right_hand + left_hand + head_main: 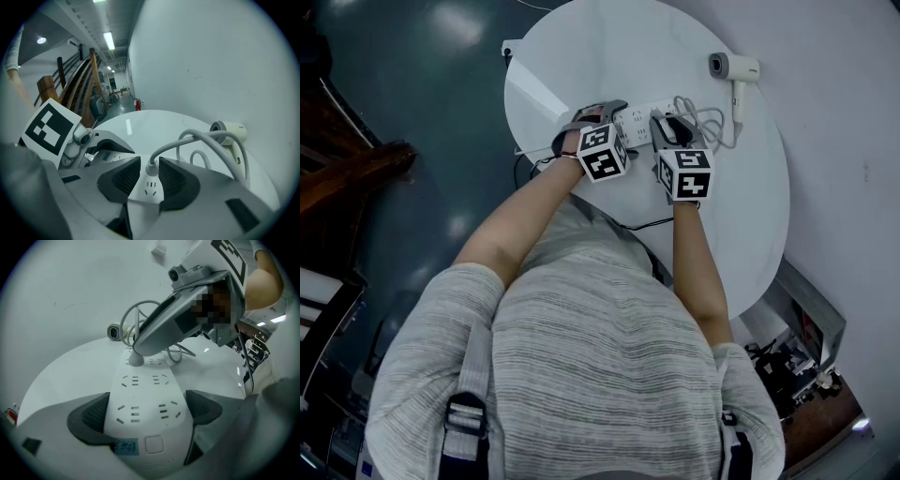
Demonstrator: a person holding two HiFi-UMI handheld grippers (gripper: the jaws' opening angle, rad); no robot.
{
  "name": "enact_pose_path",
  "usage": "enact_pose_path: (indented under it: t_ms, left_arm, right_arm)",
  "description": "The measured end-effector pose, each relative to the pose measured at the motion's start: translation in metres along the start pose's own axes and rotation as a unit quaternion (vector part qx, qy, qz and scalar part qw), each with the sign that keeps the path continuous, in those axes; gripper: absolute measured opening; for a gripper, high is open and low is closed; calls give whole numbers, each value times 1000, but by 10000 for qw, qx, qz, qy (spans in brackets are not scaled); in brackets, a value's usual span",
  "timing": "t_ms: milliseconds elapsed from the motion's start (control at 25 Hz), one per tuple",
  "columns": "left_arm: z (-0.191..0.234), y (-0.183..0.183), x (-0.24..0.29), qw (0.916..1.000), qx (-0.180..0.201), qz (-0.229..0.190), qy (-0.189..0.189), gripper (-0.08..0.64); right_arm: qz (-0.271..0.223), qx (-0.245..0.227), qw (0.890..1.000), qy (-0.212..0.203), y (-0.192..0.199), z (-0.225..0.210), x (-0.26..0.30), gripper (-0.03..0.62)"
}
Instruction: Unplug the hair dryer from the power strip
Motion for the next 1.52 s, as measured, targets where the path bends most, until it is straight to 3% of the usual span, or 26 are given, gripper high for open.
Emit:
enact_pose_path:
  t_ms: [280,840,1080,1520]
  left_arm:
    - [1,-2,3,10000,-10,32,13,503]
    - [1,-1,1,9999,28,53,86,503]
    - [1,-1,2,9999,38,65,91,502]
    - [2,-2,0,9997,-22,27,223,505]
  right_arm:
    - [260,-604,9978,69,0,-2,8,72]
    - [541,-475,9974,37,-5,-1,7,55]
    - [592,-94,9982,49,-7,-5,8,55]
    - [655,-278,9975,48,-3,-4,10,55]
Point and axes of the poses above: the fingertips, and each gripper's own axes: x forward along the fingers, z to its left, y out of its underside, the point moved 7 cm from there along -x, backward along the fingers, and after that the axes turned 13 degrees about -z, right-handed, at the moved point
